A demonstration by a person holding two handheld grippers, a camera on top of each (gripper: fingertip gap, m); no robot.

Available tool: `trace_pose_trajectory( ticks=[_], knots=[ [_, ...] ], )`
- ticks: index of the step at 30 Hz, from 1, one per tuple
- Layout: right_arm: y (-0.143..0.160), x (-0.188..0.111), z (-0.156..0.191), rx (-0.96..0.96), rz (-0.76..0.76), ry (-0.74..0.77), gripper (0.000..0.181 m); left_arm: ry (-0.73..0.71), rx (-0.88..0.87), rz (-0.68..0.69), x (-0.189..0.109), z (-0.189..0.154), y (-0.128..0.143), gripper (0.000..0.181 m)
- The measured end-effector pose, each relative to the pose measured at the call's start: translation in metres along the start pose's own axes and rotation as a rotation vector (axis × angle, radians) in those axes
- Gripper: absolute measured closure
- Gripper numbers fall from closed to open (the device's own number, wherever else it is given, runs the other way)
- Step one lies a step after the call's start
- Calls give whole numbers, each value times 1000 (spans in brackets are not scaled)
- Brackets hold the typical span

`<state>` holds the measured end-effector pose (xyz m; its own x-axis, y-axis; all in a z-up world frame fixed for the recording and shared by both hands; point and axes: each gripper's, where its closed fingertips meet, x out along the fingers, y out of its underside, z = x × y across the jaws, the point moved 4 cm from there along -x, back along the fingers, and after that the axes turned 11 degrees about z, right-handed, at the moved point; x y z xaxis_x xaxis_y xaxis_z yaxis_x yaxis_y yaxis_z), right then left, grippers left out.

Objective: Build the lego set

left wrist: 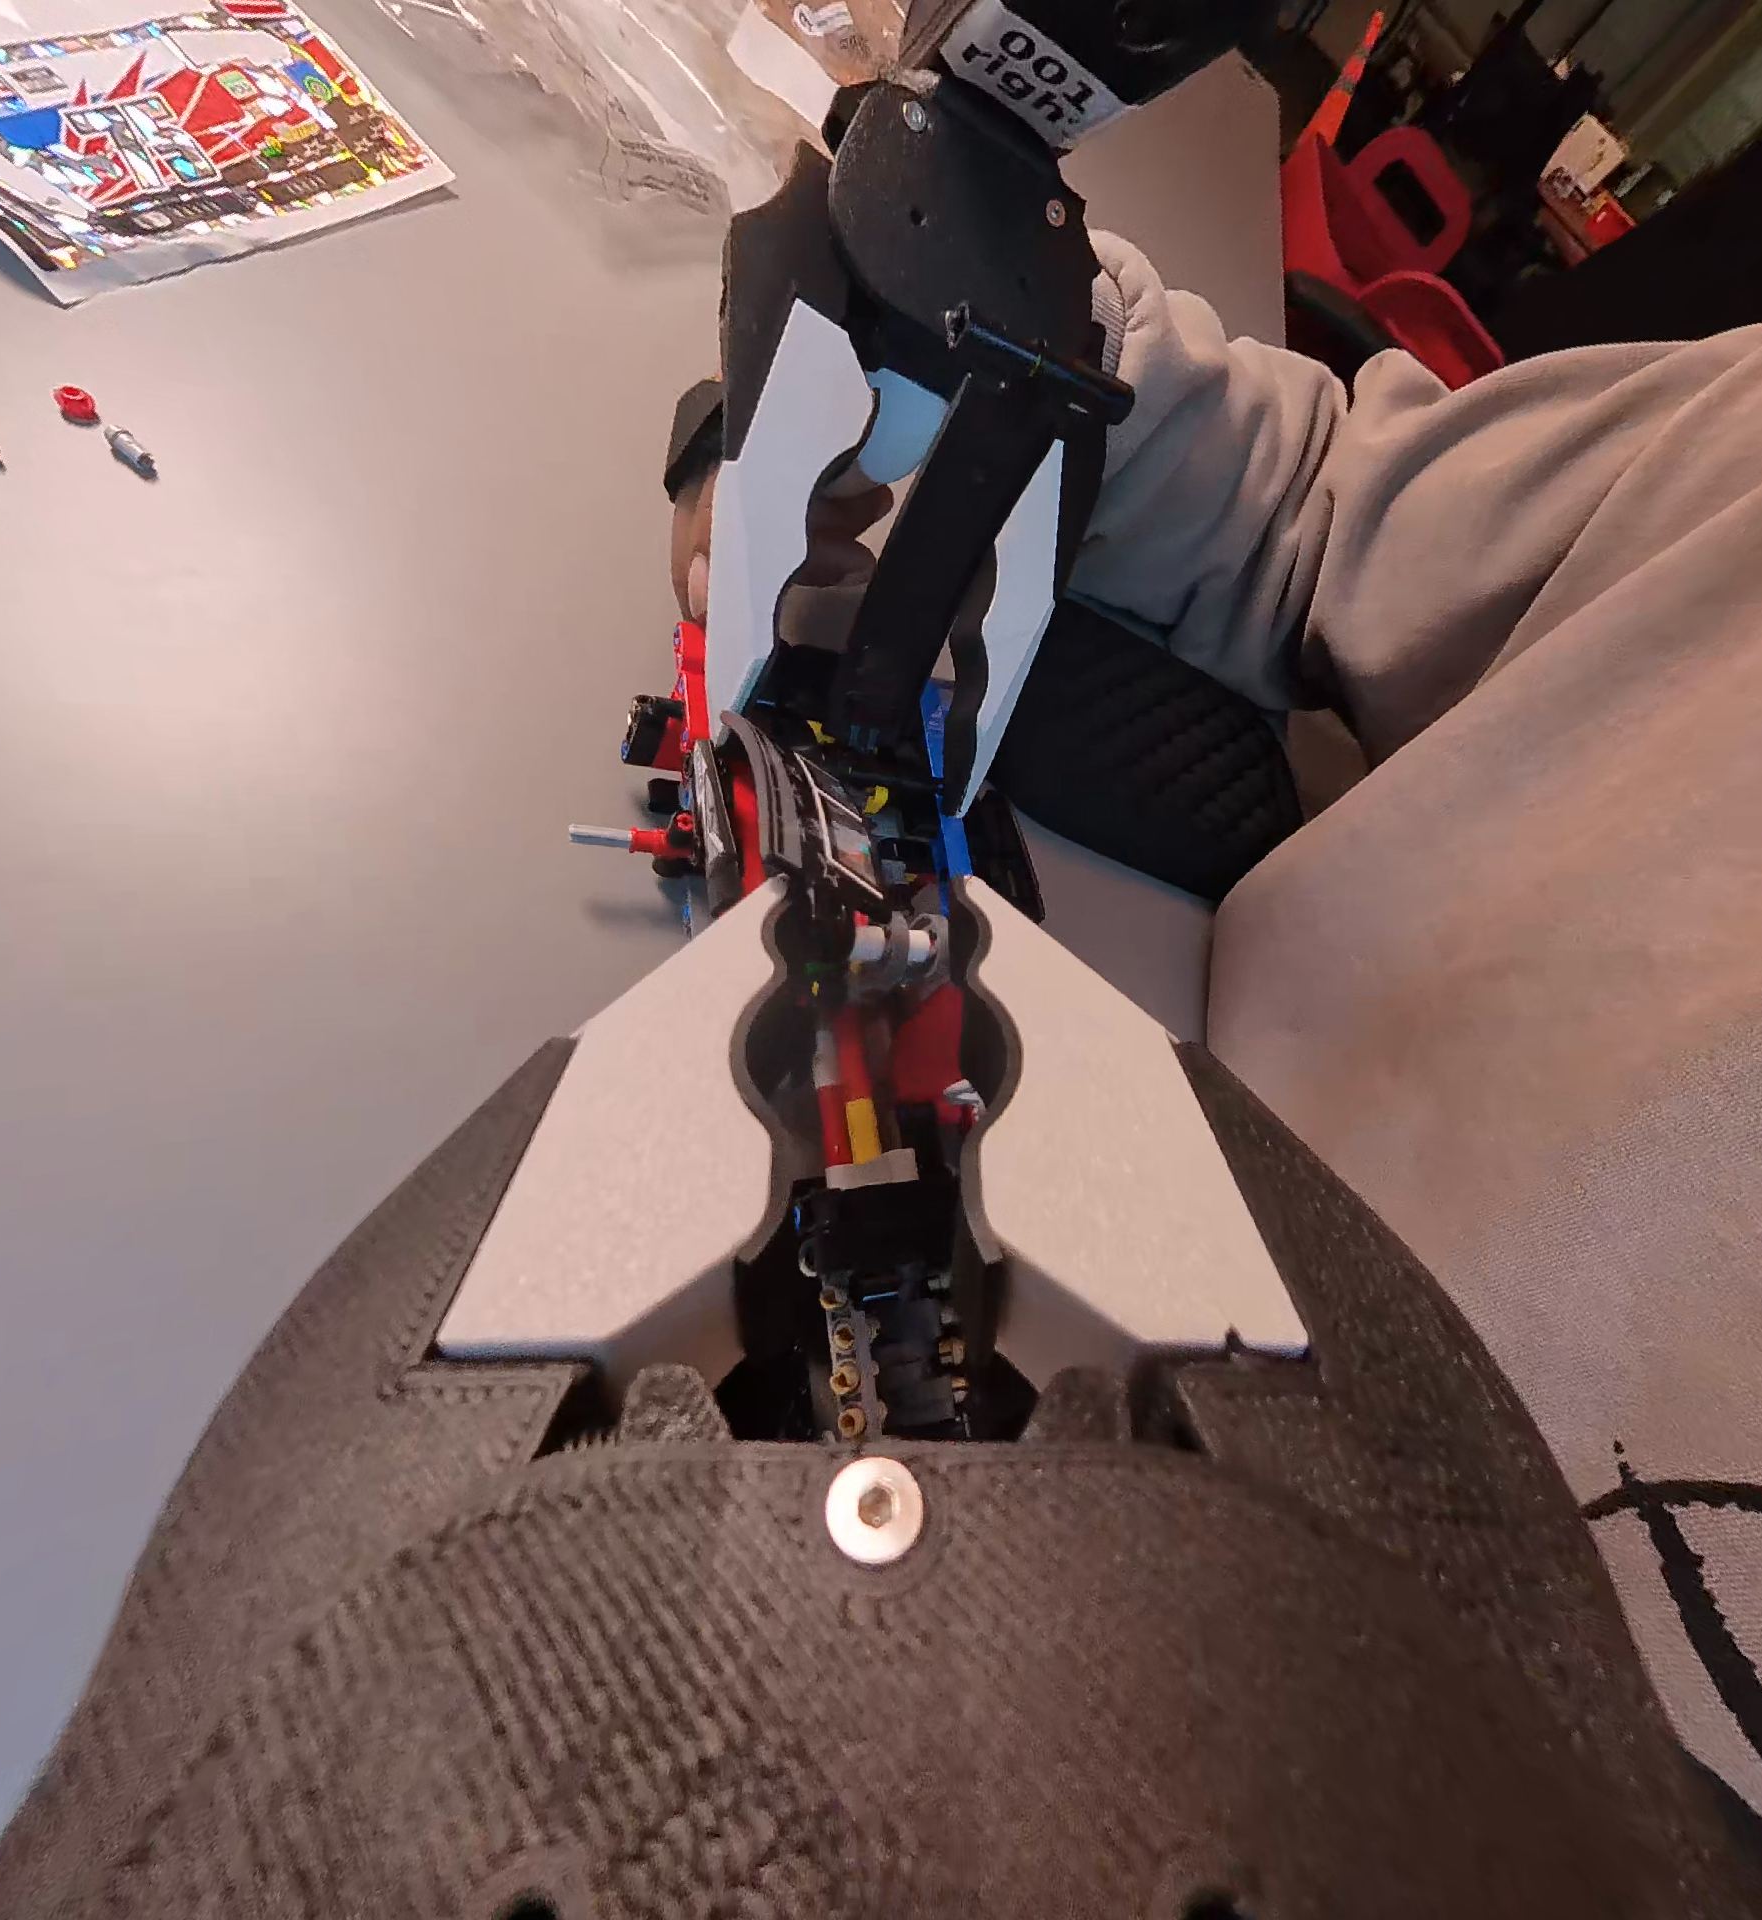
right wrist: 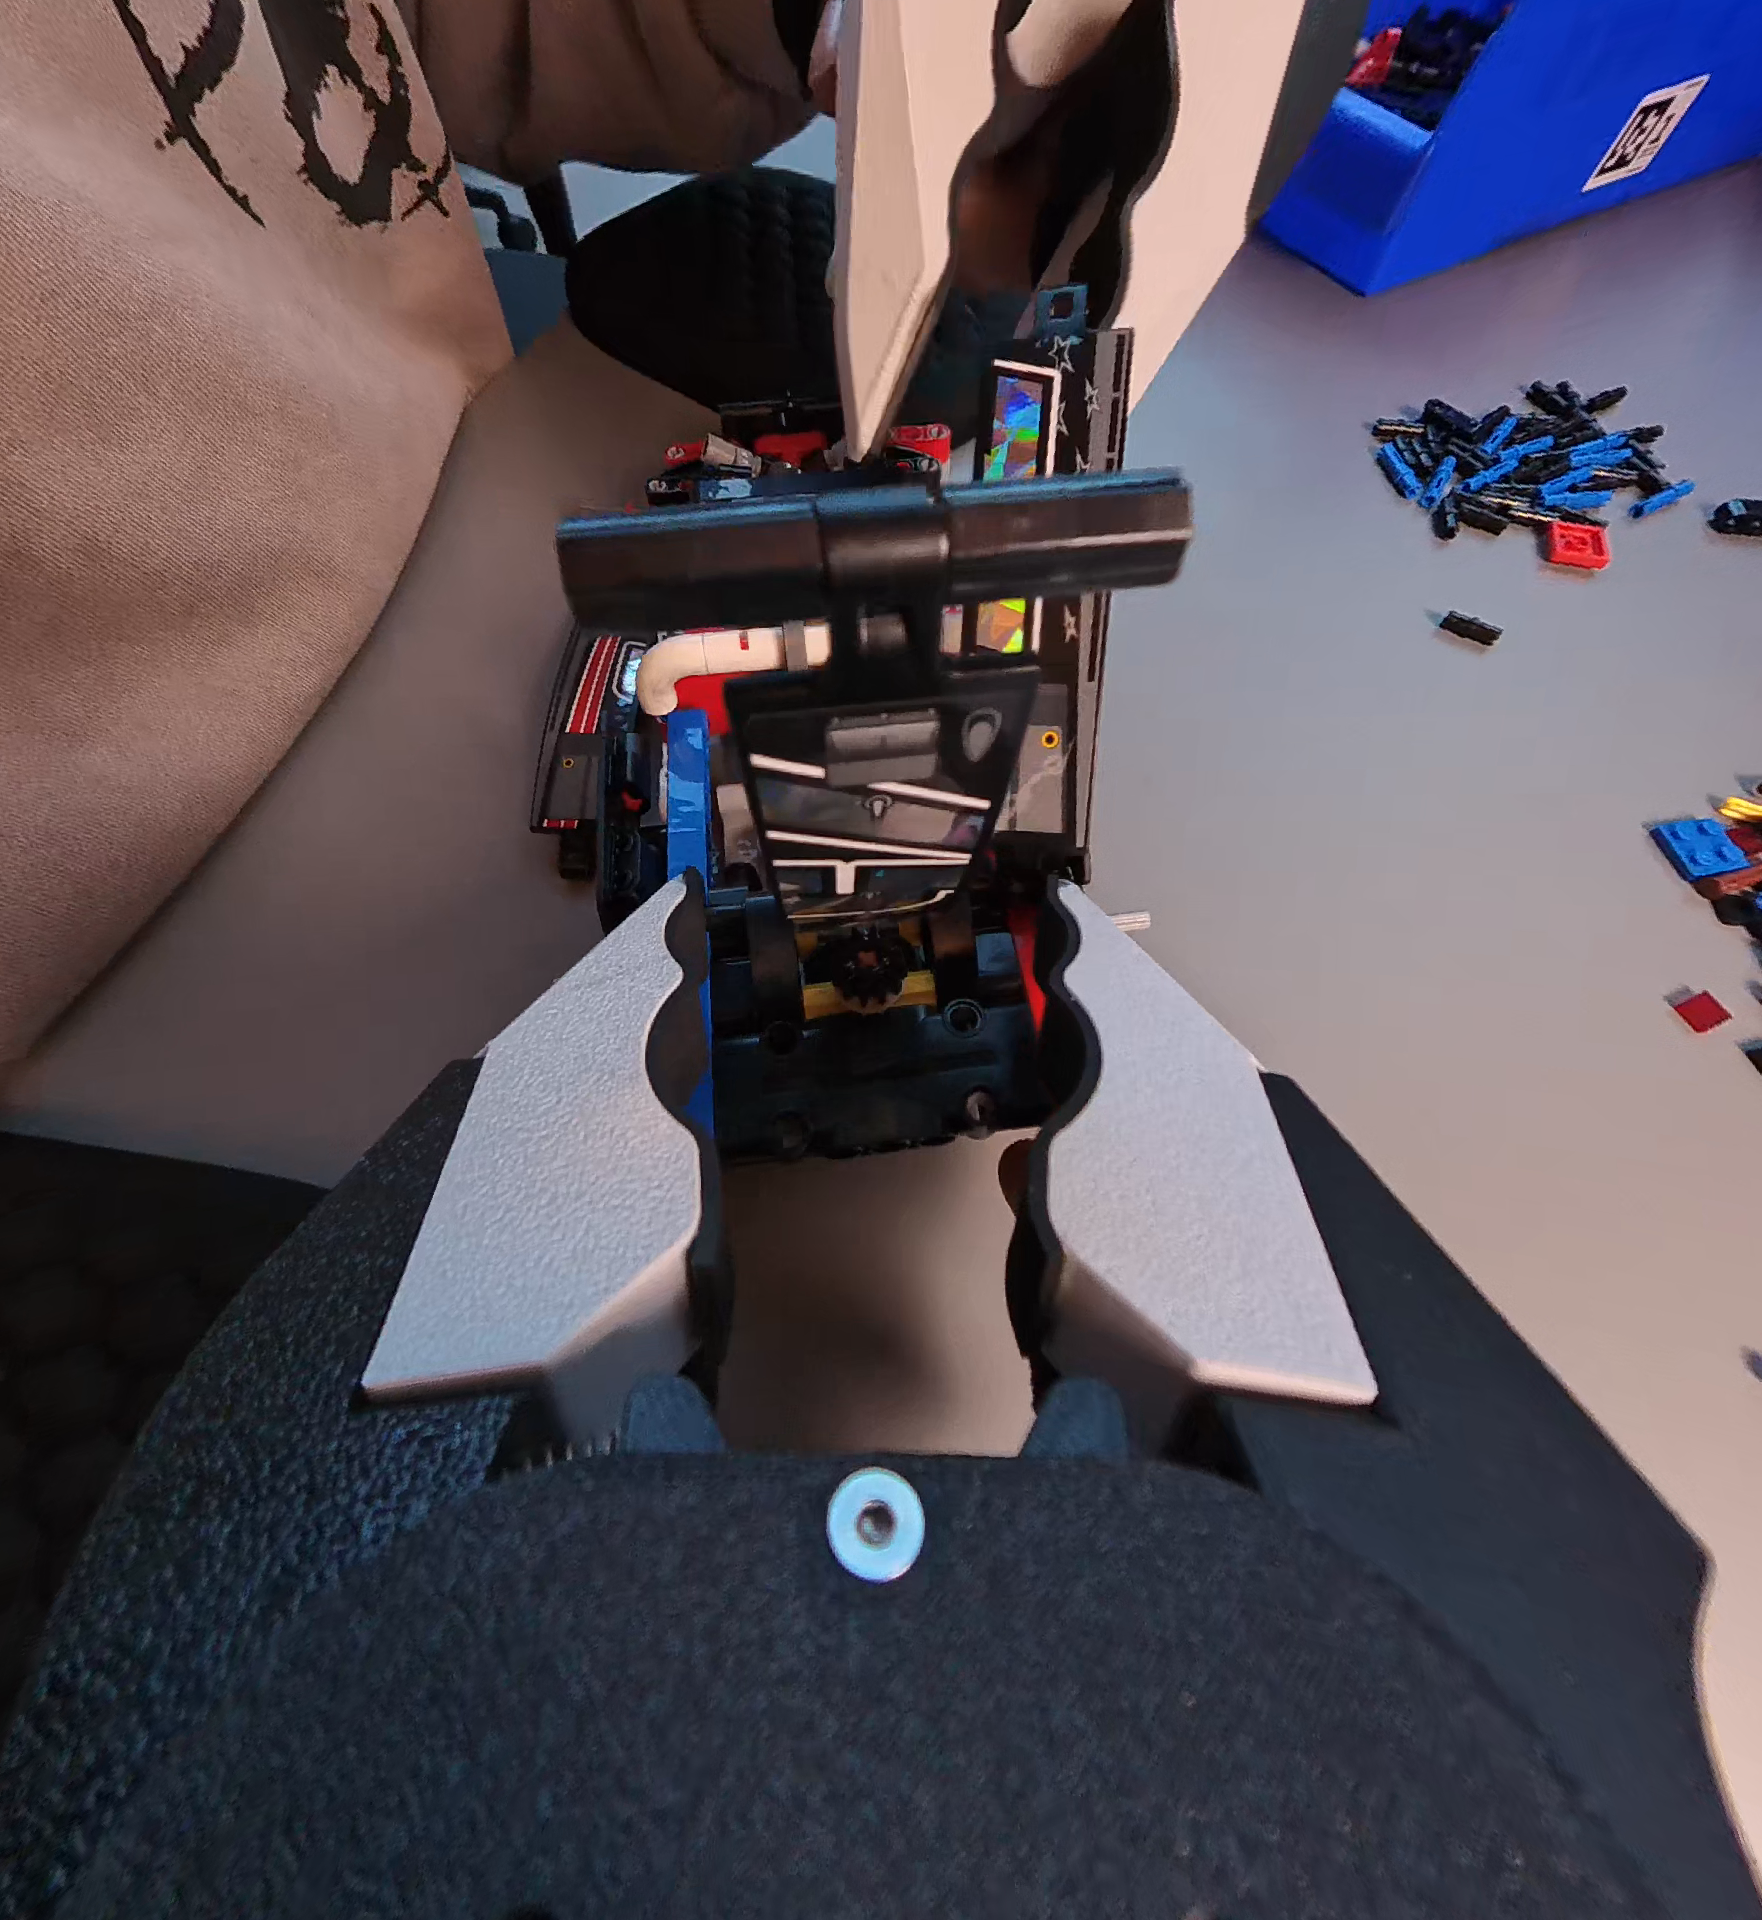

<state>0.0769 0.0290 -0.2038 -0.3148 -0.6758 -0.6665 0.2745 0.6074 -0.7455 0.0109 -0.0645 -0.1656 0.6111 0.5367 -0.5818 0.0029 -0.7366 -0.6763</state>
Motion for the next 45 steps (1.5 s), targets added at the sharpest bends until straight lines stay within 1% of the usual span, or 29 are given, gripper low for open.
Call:
trace_pose_trajectory(
  ticks=[4, 6, 9, 12, 15, 18, 19, 20, 23, 24, 26, 27, 29, 30, 31, 33, 34, 36, 41, 45],
  knots=[
    [0, 0, 0, -1, -2, -1, 120, -107, 40, -5, 3, 1, 6, 154],
    [0, 0, 0, 0, -4, -2, 120, -181, 76, 1, 2, 4, 8, 145],
    [0, 0, 0, 3, -8, -5, 120, -302, 145, 54, 7, 6, 15, 124],
    [0, 0, 0, 4, -13, -5, 120, -327, 131, 132, 23, 2, 23, 110],
    [0, 0, 0, 5, -17, -4, 120, -310, 143, 172, 33, 1, 23, 118],
    [1, -1, 1, 17, -27, 10, 120, -277, 140, 210, 33, 4, 24, 115],
    [1, -1, 1, 22, -30, 19, 120, -274, 138, 239, 32, 5, 25, 114],
    [1, -2, 2, 29, -32, 31, 121, -289, 144, 266, 28, 7, 27, 110],
    [3, -4, 4, 53, -42, 65, 123, -254, 125, 236, 16, -2, 25, 109],
    [3, -4, 4, 60, -43, 75, 123, -254, 120, 252, 16, -5, 28, 107],
    [4, -5, 5, 67, -44, 86, 124, -266, 127, 304, 23, -12, 35, 100],
    [4, -5, 5, 69, -45, 88, 124, -272, 135, 316, 30, -15, 38, 100],
    [4, -5, 5, 69, -46, 87, 124, -330, 163, 372, 41, -14, 46, 96],
    [3, -5, 5, 69, -46, 85, 124, -360, 184, 404, 45, -12, 51, 96],
    [3, -5, 5, 69, -45, 85, 124, -380, 202, 432, 49, -10, 55, 101],
    [4, -4, 5, 69, -47, 85, 124, -389, 245, 453, 51, -8, 57, 104],
    [4, -4, 5, 68, -50, 88, 125, -382, 257, 466, 50, -8, 57, 103],
    [3, -3, 4, 67, -51, 103, 125, -353, 305, 487, 49, -6, 57, 112],
    [3, -2, -2, 112, -68, 158, 125, -255, 413, 542, 42, 8, 52, 115],
    [4, -3, -6, 173, -74, 248, 125, -182, 513, 568, 37, 24, 46, 116]
  ],
)
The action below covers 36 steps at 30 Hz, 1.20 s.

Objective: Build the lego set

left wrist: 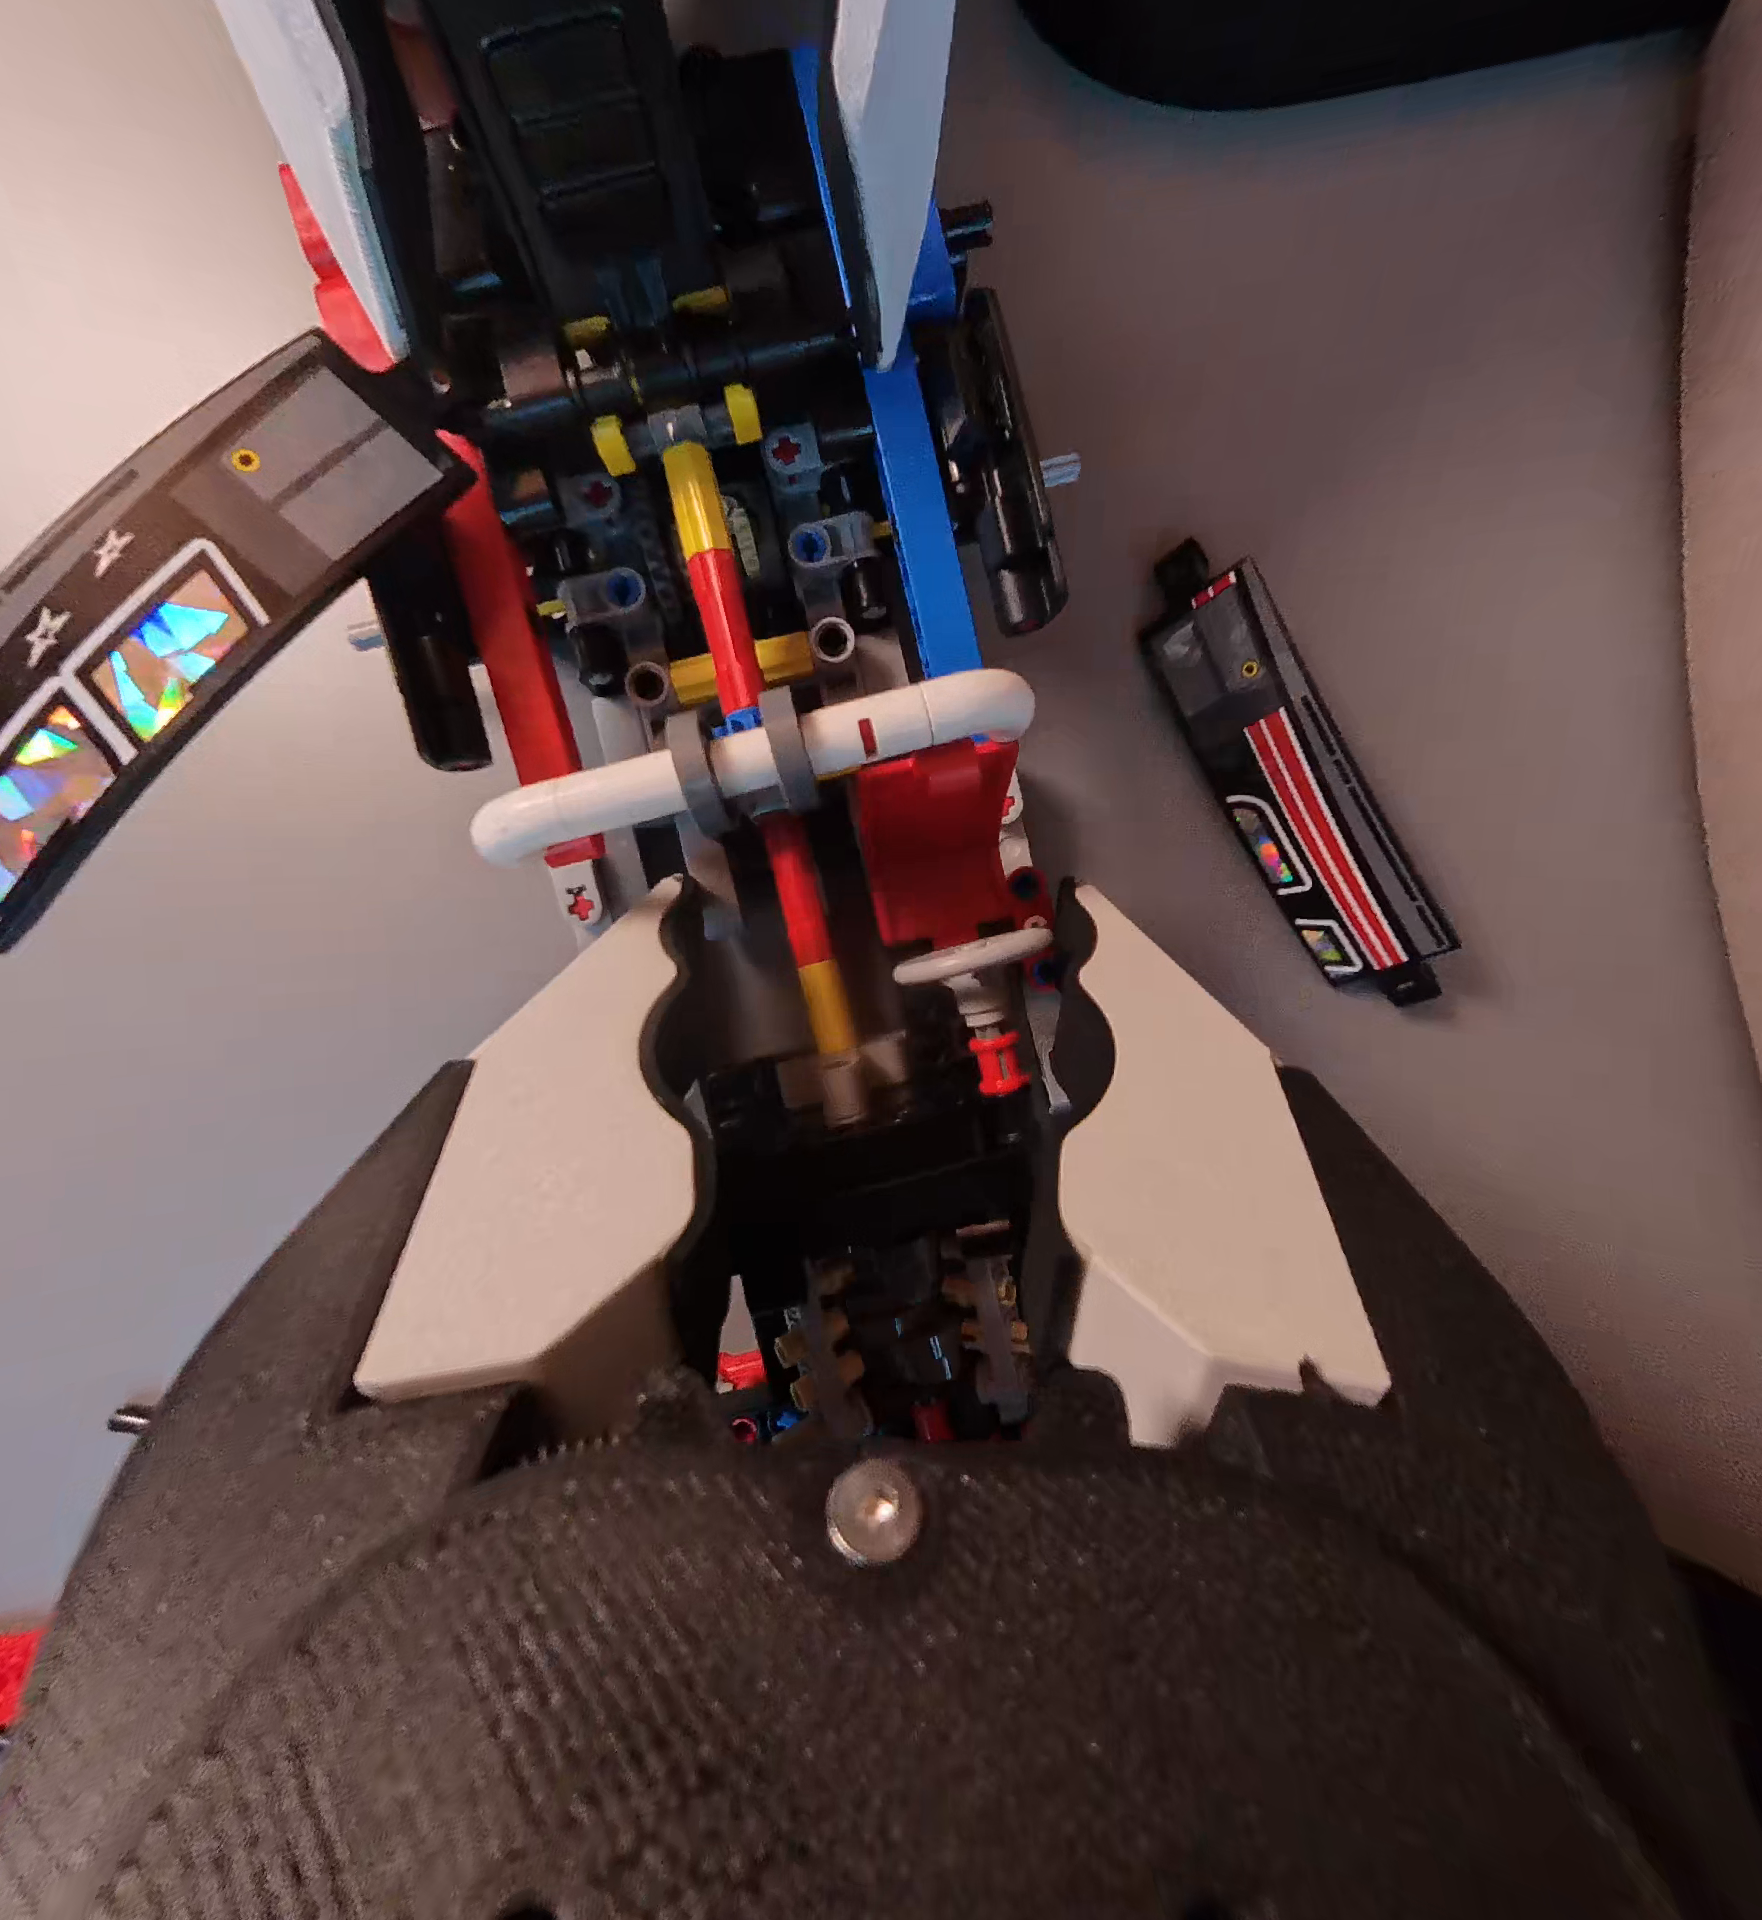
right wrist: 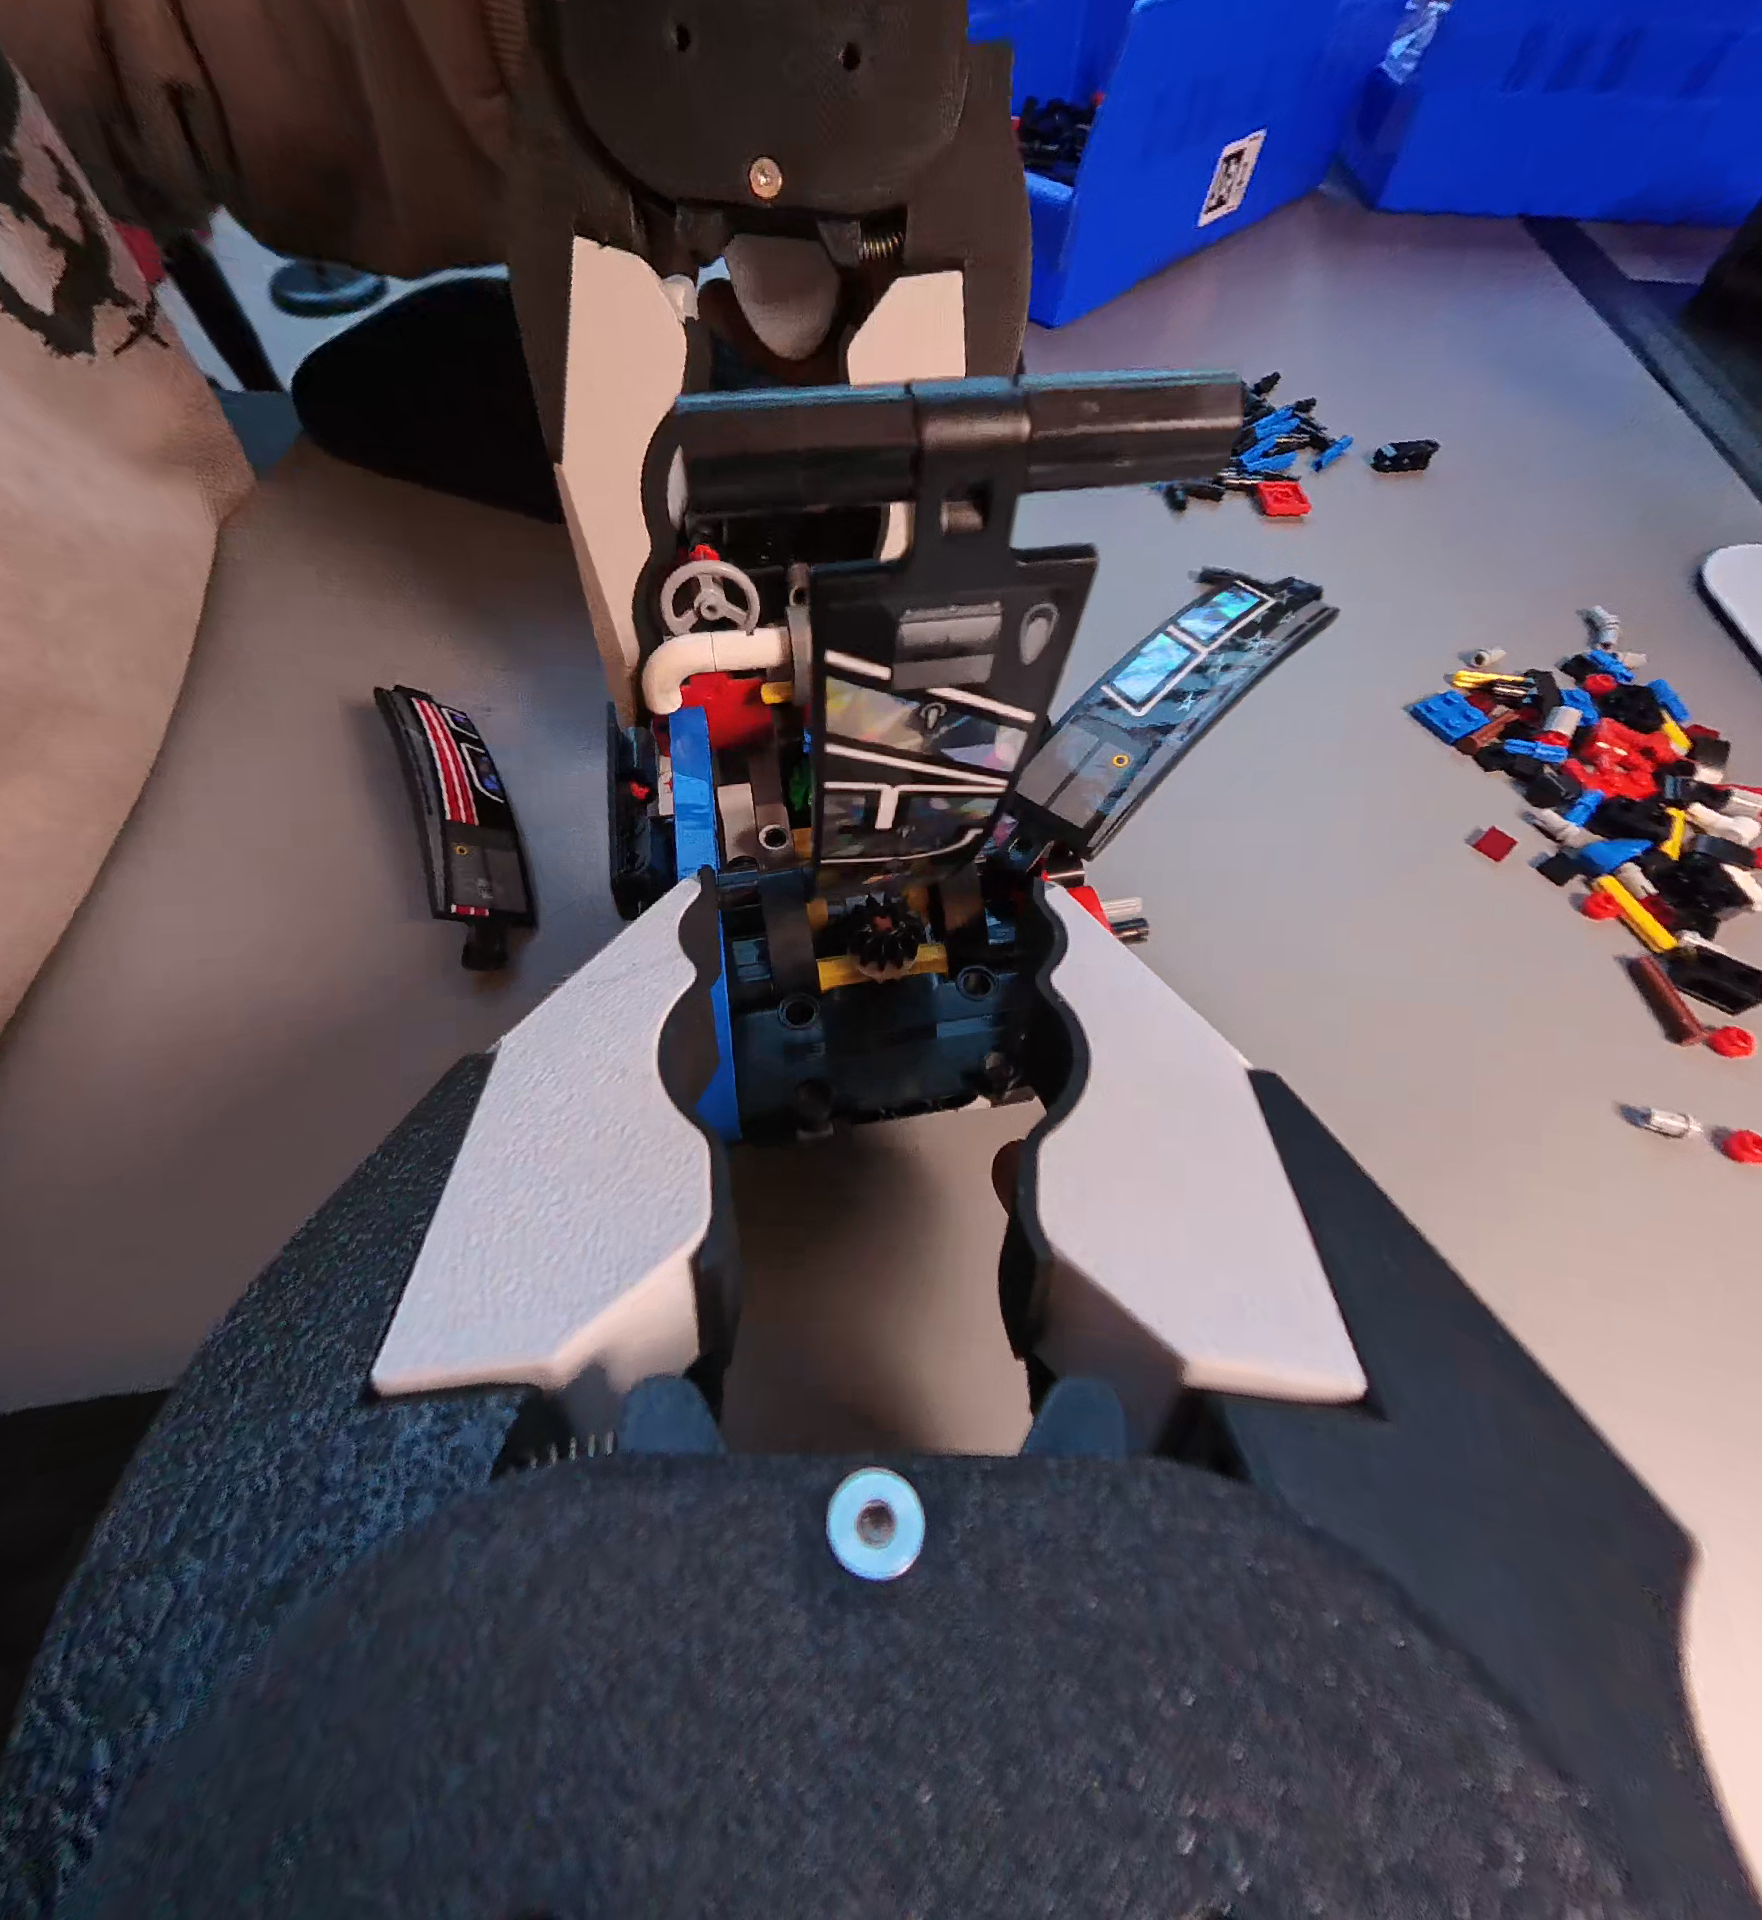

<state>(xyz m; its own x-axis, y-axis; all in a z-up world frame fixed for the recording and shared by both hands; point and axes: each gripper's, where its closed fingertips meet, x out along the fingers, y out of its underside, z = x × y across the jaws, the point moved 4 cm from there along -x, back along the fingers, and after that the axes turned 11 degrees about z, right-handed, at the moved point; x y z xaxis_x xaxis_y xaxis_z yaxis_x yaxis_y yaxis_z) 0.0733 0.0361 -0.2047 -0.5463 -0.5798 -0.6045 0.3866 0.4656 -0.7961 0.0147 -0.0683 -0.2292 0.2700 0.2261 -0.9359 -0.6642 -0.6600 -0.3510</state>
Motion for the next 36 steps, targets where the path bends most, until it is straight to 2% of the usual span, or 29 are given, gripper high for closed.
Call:
trace_pose_trajectory(
  ticks=[3, 6, 9, 11, 13, 15, 17, 21, 27, 36],
  knots=[
    [0, 1, -3, 48, -7, 60, 125, 39, 12, -16, -5, 12, 3, 115],
    [0, 1, -2, 65, -8, 78, 125, 133, -33, -151, -38, 24, 0, 108],
    [0, 1, -2, 70, -6, 84, 125, 69, -56, -282, -66, 63, -3, 116],
    [0, 1, -2, 71, -7, 82, 125, 5, 0, -246, -61, 87, -2, 113],
    [0, 1, -2, 67, -5, 79, 126, -55, 107, -146, -46, 104, -2, 112],
    [0, 1, -2, 67, -7, 73, 125, -92, 214, -74, -35, 116, -8, 110],
    [0, 1, -3, 67, -9, 71, 126, -128, 323, -29, -30, 122, -17, 116],
    [0, 1, -3, 71, -15, 67, 125, -184, 436, -34, -30, 119, -27, 151],
    [0, 1, -4, 70, -26, 57, 123, -223, 381, -52, -50, 95, -16, 157],
    [-4, 5, -9, 11, 17, 24, 115, -321, 311, 24, -52, 74, -7, 158]
  ],
)
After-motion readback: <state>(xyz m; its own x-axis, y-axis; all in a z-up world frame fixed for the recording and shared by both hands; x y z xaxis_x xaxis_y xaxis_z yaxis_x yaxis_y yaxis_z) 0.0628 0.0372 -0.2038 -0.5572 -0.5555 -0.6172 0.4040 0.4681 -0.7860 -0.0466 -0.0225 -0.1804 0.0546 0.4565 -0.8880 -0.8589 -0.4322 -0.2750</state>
